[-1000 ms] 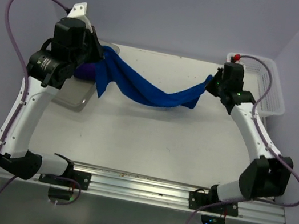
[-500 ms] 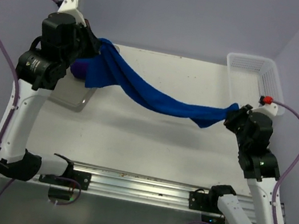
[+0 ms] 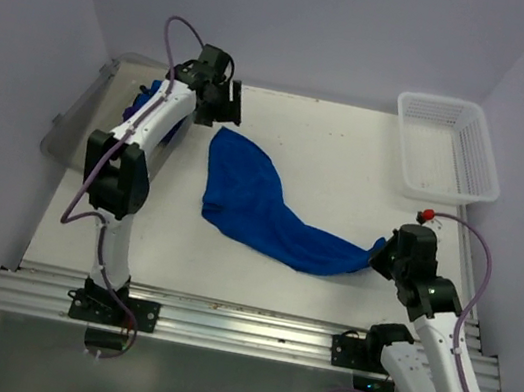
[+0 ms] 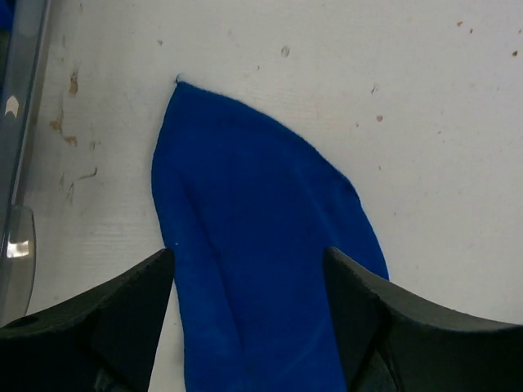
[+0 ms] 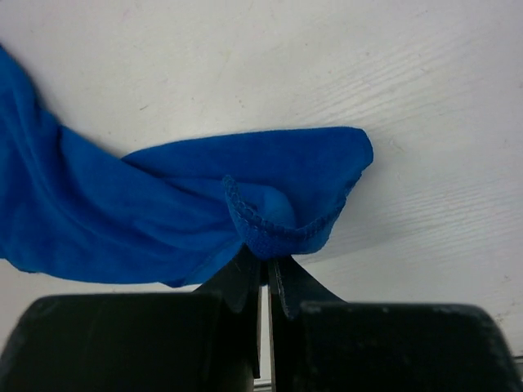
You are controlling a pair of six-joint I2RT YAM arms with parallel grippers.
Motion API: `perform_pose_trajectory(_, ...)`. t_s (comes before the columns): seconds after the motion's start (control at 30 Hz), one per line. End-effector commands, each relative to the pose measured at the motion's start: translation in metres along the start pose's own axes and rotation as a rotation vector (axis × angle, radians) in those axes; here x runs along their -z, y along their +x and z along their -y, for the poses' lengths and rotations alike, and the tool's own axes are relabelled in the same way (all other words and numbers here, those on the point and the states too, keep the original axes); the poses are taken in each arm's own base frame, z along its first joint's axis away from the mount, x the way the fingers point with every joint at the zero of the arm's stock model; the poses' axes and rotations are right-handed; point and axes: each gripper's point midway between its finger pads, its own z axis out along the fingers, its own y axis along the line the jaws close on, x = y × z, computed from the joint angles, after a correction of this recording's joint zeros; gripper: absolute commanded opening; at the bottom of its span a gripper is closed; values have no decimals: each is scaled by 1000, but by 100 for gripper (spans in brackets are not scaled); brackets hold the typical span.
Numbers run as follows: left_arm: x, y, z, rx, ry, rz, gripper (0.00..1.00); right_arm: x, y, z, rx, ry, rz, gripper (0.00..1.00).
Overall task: Roll the towels
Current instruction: Flatten the towel
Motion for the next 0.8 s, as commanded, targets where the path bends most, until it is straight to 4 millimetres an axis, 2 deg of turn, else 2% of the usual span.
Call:
perform_pose_trajectory(0.0,92,-30,9,-20,75,189,75,4,-22,-17,-9,-47,52,0)
perform_pose_trajectory(0.03,97,-12,-6,-14,35,177,69,2,-22,-19,-6,-46,45,0)
perform_pose_trajectory(0.07,98,0,-13,-8,19,164,66,1,-22,-20,-6,-53,40,0)
perform_pose_trajectory(0.1,99,13,-18,6,14,150,59,-1,-21,-21,-6,-52,33,0)
perform_pose_trajectory(0.13,99,40,-29,15,5,120,55,-3,-18,-21,-7,-51,21,0)
perform_pose_trajectory(0.2,97,68,-38,41,2,93,48,-5,-18,-24,-9,-64,18,0)
perform_pose_trajectory(0.23,94,95,-50,50,-20,62,48,-7,-17,-24,-9,-64,16,0)
perform_pose_trajectory(0.3,89,120,-54,74,-11,23,48,-8,-16,-25,-8,-67,11,0)
perform_pose_trajectory(0.33,83,140,-59,83,-13,-8,49,-9,-15,-24,-6,-67,6,0)
perform_pose_trajectory(0.4,77,160,-54,127,32,-49,58,-10,-13,-25,-5,-67,-4,0)
perform_pose_trajectory(0.43,70,171,-55,141,45,-59,59,-11,-12,-25,-2,-71,-6,0)
perform_pose_trajectory(0.47,67,176,-51,167,56,-67,59,-11,-12,-26,-3,-75,-10,0)
perform_pose_trajectory(0.5,60,184,-57,185,32,-80,57,-10,-11,-27,-2,-80,-13,0)
perform_pose_trajectory(0.6,51,185,-51,220,56,-77,53,-9,-11,-27,-1,-81,-12,0)
perform_pose_trajectory(0.77,31,190,-49,258,56,-102,54,-7,-11,-25,7,-77,-13,0)
